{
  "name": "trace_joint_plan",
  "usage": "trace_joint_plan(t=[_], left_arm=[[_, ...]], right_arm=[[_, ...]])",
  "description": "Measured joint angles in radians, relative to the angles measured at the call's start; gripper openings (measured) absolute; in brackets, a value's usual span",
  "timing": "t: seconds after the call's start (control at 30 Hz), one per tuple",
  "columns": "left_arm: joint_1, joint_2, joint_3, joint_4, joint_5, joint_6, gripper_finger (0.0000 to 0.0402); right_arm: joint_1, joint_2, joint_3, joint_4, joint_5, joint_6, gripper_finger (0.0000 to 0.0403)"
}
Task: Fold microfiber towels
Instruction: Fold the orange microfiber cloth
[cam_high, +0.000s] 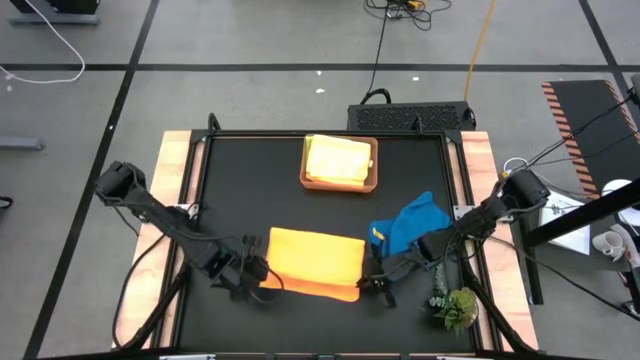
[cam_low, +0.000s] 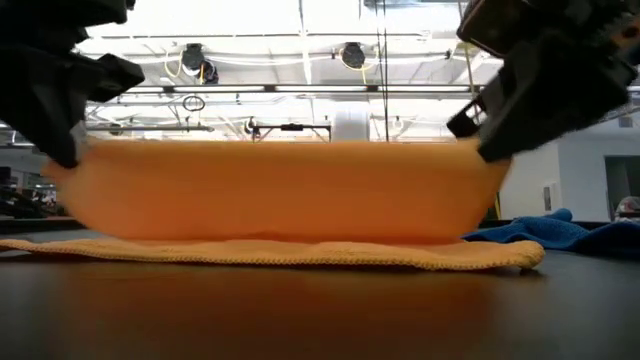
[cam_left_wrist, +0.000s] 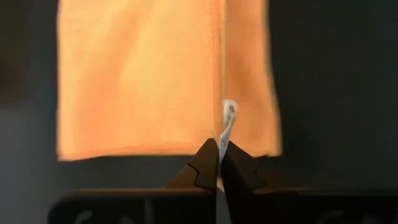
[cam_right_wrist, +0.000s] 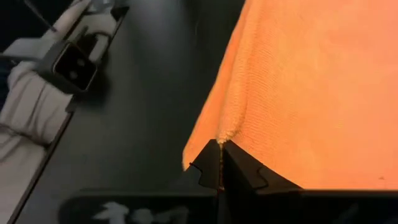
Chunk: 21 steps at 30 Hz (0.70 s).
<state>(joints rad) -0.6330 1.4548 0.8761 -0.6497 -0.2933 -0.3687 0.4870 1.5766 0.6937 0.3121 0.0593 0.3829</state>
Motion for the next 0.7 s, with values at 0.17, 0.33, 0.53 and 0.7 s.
trace_joint_plan(t=[0.17,0.33,0.53,0.7], left_arm=[[-0.011,0.000,-0.001,0.090,0.036,0.004,0.0042],[-0.011,0.000,-0.001,0.099,0.041,-0.012,0.0082],[0.000,0.000,-0.001,0.098,0.036,-0.012,0.0113],[0.036,0.000,-0.001,0.095,0.021,-0.001,0.0117]], right_arm=[[0.000,0.027,-0.001,0.039,-0.056,0.010,0.0014],[0.000,0.025,-0.001,0.080,-0.118,0.017,0.0050],[0.000,-0.009,-0.001,0.027,-0.142,0.025,0.0103],[-0.033,-0.094,0.000,-0.079,-0.010,0.045,0.0131]])
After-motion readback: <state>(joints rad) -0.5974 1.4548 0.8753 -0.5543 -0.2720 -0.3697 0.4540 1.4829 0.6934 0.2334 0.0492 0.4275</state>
